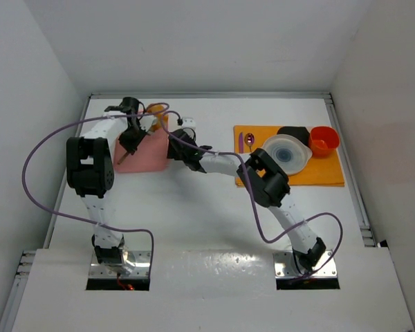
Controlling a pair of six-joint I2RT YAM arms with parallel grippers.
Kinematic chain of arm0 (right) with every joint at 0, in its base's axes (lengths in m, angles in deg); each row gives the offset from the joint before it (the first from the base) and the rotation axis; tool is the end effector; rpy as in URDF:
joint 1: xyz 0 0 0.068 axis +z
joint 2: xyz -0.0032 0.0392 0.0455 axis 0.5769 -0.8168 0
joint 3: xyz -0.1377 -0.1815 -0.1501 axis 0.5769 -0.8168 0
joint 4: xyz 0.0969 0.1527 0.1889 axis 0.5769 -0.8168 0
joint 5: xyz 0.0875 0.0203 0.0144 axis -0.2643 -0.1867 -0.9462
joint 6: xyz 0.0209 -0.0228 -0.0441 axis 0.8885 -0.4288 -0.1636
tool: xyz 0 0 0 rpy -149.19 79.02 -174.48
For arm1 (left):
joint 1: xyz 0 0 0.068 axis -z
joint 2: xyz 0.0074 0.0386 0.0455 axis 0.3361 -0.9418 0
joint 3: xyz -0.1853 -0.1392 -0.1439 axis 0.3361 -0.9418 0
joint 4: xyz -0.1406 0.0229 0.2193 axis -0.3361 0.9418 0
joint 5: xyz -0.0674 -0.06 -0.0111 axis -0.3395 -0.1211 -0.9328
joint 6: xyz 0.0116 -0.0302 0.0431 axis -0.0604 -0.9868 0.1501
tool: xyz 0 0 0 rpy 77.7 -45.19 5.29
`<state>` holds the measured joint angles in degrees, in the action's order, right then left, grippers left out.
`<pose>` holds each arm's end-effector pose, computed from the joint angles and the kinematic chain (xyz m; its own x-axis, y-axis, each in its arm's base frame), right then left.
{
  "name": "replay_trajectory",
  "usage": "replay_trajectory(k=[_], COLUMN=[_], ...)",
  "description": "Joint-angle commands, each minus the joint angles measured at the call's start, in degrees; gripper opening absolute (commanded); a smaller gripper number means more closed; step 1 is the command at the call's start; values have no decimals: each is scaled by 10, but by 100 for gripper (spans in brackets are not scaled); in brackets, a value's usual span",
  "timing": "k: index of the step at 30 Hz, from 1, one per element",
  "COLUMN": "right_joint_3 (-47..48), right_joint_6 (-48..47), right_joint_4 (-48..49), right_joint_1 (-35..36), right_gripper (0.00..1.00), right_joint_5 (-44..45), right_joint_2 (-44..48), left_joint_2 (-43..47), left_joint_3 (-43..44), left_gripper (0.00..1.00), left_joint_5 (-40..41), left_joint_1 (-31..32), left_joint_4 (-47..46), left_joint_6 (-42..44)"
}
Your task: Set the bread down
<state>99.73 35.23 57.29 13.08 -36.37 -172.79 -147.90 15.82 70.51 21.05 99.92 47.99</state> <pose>0.3656 0.3894 0.1241 -0.6008 0.3190 -0.7330 -0.0546 0.8984 0.4357 0.4090 -0.0069 0.1939 -0.8799 0.4141 -0.2331 0.3755 0.9065 0.1930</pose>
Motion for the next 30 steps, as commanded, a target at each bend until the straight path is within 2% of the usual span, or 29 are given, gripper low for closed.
replay_trajectory(k=[1, 3, 4, 8, 9, 11, 13, 14, 19, 20, 23, 30], right_joint_3=[-46, -94, -109, -210, -265, -312, -364, -374, -418, -430, -467, -556], right_joint_6=[-48, -56, -60, -43, -39, -40, -64, -71, -120, -120, -118, -152], right_joint_4=[81, 84, 84, 84, 79, 70, 52, 20, -82, -112, -159, -234], right_joint_1=[-14, -17, -23, -50, -57, -87, -123, -142, -208, -242, -287, -344], right_gripper=[51, 55, 57, 58, 58, 57, 56, 54, 54, 54, 51, 51], right_joint_5=[3, 2, 4, -1, -8, -14, -16, -23, -53, -80, -105, -129], right_joint_2=[105, 129, 169, 259, 292, 363, 396, 447, 560, 588, 653, 790], left_joint_2=[40, 40, 33, 27, 27, 16, 6, -6, -51, -58, -87, -150], left_joint_3=[59, 91, 103, 151, 171, 193, 236, 253, 369, 381, 408, 437], left_gripper=[0, 0, 0, 0, 0, 0, 0, 0, 0, 0, 0, 0], left_joint_5=[-37, -50, -57, -63, -64, -64, -50, -50, -33, -33, -33, -15], left_joint_1=[-4, -4, -4, 6, 18, 32, 59, 69, 158, 172, 226, 357], left_joint_4=[8, 33, 42, 84, 98, 115, 143, 154, 218, 225, 255, 274], left_joint_6=[-18, -18, -18, -18, -11, -11, 1, 1, 13, 13, 20, 29])
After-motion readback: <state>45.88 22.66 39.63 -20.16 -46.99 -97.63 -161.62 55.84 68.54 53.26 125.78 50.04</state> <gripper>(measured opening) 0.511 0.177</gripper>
